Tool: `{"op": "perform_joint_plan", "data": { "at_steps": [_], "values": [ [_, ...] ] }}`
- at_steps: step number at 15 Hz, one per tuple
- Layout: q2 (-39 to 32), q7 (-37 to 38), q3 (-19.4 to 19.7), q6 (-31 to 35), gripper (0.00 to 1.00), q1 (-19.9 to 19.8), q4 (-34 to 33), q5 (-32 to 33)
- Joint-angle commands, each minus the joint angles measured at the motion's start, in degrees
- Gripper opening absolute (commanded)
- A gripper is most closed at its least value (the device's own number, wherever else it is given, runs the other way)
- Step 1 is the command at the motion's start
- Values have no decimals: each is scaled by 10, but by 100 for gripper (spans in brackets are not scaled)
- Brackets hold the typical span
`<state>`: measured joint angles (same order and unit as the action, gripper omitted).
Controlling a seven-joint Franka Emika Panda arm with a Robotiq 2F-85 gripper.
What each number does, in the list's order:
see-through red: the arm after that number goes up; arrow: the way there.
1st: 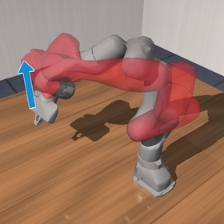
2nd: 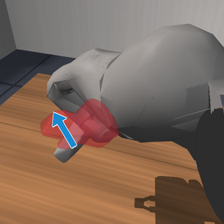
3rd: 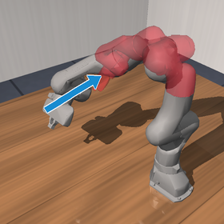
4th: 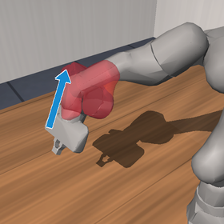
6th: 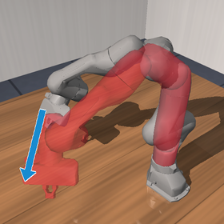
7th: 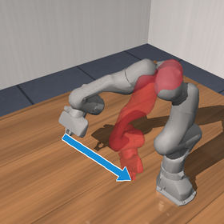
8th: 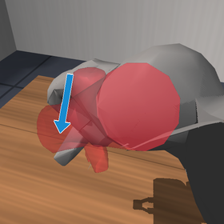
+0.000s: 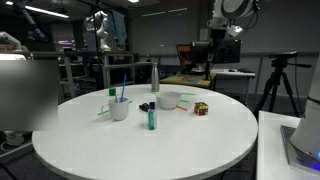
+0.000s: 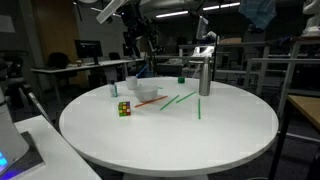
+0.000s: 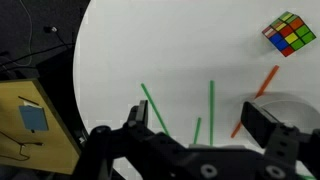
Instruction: Move the blue straw from the mug to the bowl
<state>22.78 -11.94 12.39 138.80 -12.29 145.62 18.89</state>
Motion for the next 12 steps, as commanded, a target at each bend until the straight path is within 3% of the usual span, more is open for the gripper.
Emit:
{"op": "perform_joint_plan", "data": {
  "at_steps": [1,12],
  "values": [
    [0,-2,-4,-1,100,-4,-1,-3],
    [-120,-22,-52,74,100,72,-59,-24]
  ]
}}
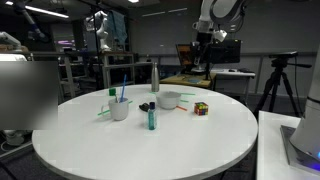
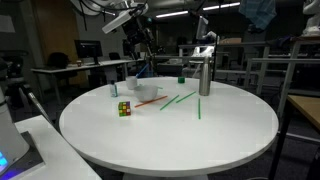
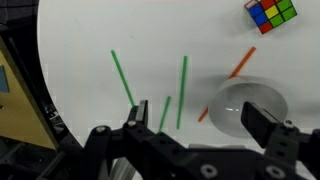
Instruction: Move the blue straw from the mug to the bowl
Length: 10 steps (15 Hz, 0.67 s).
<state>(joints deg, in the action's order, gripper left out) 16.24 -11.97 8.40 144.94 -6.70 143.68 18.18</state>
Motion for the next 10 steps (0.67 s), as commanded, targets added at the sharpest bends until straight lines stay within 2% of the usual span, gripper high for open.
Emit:
{"op": "perform_joint_plan", "data": {
  "at_steps": [1,10],
  "values": [
    [-69,-23,-17,10,100,23,-50,-17],
    [-227,-34,-70,-12,100,60,-179,-18]
  ]
}}
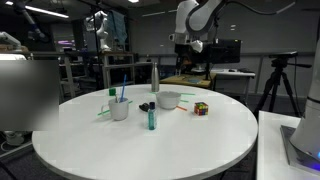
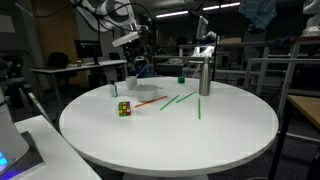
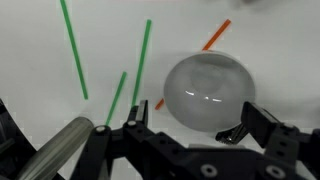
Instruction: Move the blue straw from the mug to the bowl
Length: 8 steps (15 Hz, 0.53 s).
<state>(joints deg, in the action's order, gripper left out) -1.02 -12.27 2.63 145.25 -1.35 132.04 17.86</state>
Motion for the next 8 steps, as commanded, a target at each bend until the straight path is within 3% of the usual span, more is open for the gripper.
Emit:
{"op": "perform_joint_plan", "data": {
  "at_steps": [1,4,8],
  "values": [
    [-68,-37,-18,-15,100,9,-75,-15],
    [-106,-46,-32,-17,100,11,-113,-25],
    [-139,2,-38,-40,100,21,-157,-26]
  ]
}}
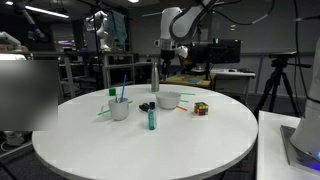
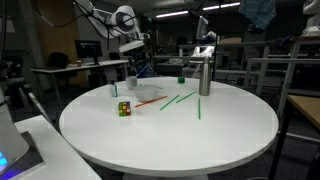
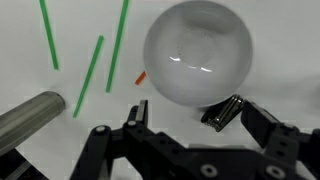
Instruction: Move the blue straw from the mug to the bowl
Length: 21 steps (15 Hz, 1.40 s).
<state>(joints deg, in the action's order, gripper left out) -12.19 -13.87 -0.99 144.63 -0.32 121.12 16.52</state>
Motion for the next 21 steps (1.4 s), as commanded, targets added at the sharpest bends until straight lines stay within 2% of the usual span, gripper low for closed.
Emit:
{"op": "perform_joint_plan", "data": {
  "at_steps": [1,3,7,10,15,21],
  "values": [
    [-32,27,-3,-45,100,14,-58,-20],
    [-42,62,-4,-65,100,23,-77,-32],
    [-61,187,2,-138,100,52,-130,-34],
    [-74,225,-5,-166,100,62,-170,-45],
    [-109,181,-32,-202,100,50,-247,-146],
    [-154,114,-44,-240,100,13,-330,-278]
  ]
}}
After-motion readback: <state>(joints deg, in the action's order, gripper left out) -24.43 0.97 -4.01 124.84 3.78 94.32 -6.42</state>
